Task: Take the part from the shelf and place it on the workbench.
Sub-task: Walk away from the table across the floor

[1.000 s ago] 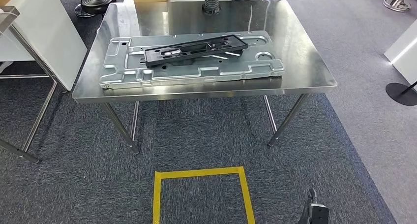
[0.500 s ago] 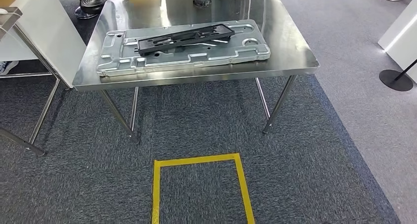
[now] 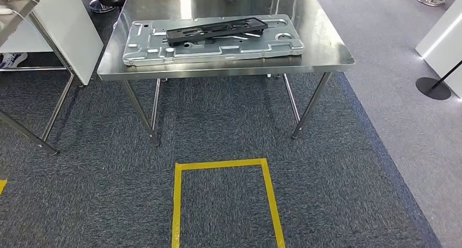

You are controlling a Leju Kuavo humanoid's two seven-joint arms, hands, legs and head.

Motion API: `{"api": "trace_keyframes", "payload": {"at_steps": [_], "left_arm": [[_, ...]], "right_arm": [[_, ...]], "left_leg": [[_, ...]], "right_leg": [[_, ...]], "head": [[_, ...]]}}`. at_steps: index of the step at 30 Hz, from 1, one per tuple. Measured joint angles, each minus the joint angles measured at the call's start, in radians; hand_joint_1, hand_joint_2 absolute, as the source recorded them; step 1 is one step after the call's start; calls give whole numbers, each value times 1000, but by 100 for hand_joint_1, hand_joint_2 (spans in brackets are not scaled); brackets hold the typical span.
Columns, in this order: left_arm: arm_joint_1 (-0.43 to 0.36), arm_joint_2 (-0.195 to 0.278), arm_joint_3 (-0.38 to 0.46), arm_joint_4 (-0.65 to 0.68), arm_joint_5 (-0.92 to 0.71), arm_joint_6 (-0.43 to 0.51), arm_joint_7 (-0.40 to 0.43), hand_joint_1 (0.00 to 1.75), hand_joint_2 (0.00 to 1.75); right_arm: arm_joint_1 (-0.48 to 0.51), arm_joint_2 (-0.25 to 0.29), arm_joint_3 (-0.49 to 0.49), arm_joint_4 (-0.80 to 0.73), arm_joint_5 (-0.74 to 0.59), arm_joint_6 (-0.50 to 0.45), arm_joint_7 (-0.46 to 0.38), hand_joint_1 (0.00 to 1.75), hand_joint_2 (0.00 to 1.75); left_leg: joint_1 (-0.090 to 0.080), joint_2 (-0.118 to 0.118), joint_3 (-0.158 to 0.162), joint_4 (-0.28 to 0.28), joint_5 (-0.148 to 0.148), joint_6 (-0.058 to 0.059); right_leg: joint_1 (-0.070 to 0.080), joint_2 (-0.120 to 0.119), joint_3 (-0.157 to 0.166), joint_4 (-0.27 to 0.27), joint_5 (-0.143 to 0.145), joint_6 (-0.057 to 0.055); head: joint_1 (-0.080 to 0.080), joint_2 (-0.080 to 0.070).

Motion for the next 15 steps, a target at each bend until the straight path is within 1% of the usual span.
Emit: {"api": "trace_keyframes", "payload": {"at_steps": [1, 2, 3, 4, 5, 6, 7, 8, 9, 10, 11, 12, 13, 14, 15], "left_arm": [[0, 0, 0, 0, 0, 0, 0, 0, 0], [0, 0, -1, 0, 0, 0, 0, 0, 0], [0, 0, -2, 0, -1, 0, 0, 0, 0], [0, 0, -3, 0, -1, 1, 0, 0, 0], [0, 0, -4, 0, -1, 1, 1, 0, 0], [0, 0, -4, 0, -1, 2, 4, 0, 0], [-1, 0, -5, 0, -1, 2, 8, 0, 0], [-1, 0, -5, 0, -1, 4, 15, 0, 0], [-1, 1, -5, 0, -1, 6, 24, 0, 0], [-1, 2, -5, 0, -1, 9, 35, 0, 0], [0, 2, -5, 0, -1, 10, 46, 0, 0], [1, 3, -5, 0, 0, 12, 55, 0, 44], [1, 3, -5, 0, 1, 13, 64, 0, 87], [2, 4, -5, 0, 4, 14, 70, 0, 131], [3, 5, -5, 0, 6, 16, 76, 0, 175]], "right_arm": [[0, 0, 0, 0, 0, 2, 0, 0, 0], [-1, 0, 0, 0, 0, 6, 0, 0, 0], [-1, 0, 0, 0, 0, 12, 0, 0, 0], [-2, 0, 0, 0, 0, 20, 0, 0, 0], [-3, 0, 0, 0, 0, 29, 0, 0, 0], [-6, 0, 0, 0, 1, 37, -1, 0, 44], [-8, 1, 0, 0, 1, 46, -1, 0, 87], [-9, 2, 0, 1, 0, 56, 0, 0, 131], [-9, 4, 0, 1, -3, 68, 4, 0, 175], [-9, 5, 0, 2, -5, 81, 10, 0, 175], [-9, 5, 0, 2, -7, 91, 18, 0, 175], [-8, 6, 0, 3, -9, 96, 27, 0, 175], [-7, 6, 0, 3, -8, 96, 35, 0, 175], [-6, 6, 0, 3, -7, 91, 43, 0, 175], [-4, 6, 0, 3, -5, 85, 51, 0, 175]], "left_leg": [[0, 0, -17, 3, 12, -1], [0, 0, -35, 7, 22, -3], [0, 0, -53, 12, 31, -5], [0, -1, -68, 18, 39, -9], [-1, -1, -81, 25, 45, -12], [-3, -1, -91, 31, 50, -17], [-3, -1, -98, 36, 57, -23], [-4, 0, -102, 37, 65, -29], [-3, 0, -105, 36, 73, -36], [-1, 0, -109, 38, 74, -42], [1, -2, -116, 51, 61, -48], [2, -4, -129, 83, 32, -52], [4, -5, -148, 137, -10, -56], [5, -6, -170, 205, -53, -59], [7, -6, -189, 268, -84, -62]], "right_leg": [[-2, 0, 4, 38, -1, 3], [-3, 0, 22, 45, 20, 4], [-4, 0, 56, 18, 50, 4], [-5, 0, 106, -41, 73, 1], [-3, 0, 166, -120, 79, -3], [-1, 0, 217, -197, 69, -11], [2, 0, 253, -254, 55, -19], [6, 0, 269, -285, 44, -28], [6, -1, 268, -296, 44, -38], [5, -2, 263, -297, 53, -45], [4, -3, 258, -299, 61, -53], [4, -4, 252, -301, 69, -60], [4, -6, 246, -302, 76, -65], [6, -7, 238, -301, 81, -69], [8, -7, 231, -299, 86, -72]], "head": [[0, 0], [1, 0], [1, 0], [1, 0], [1, 0], [1, 0], [0, 0], [0, 0], [-1, 0], [0, 0], [-1, 0], [-2, 0], [-3, 0], [-4, 0], [-5, 0]]}}
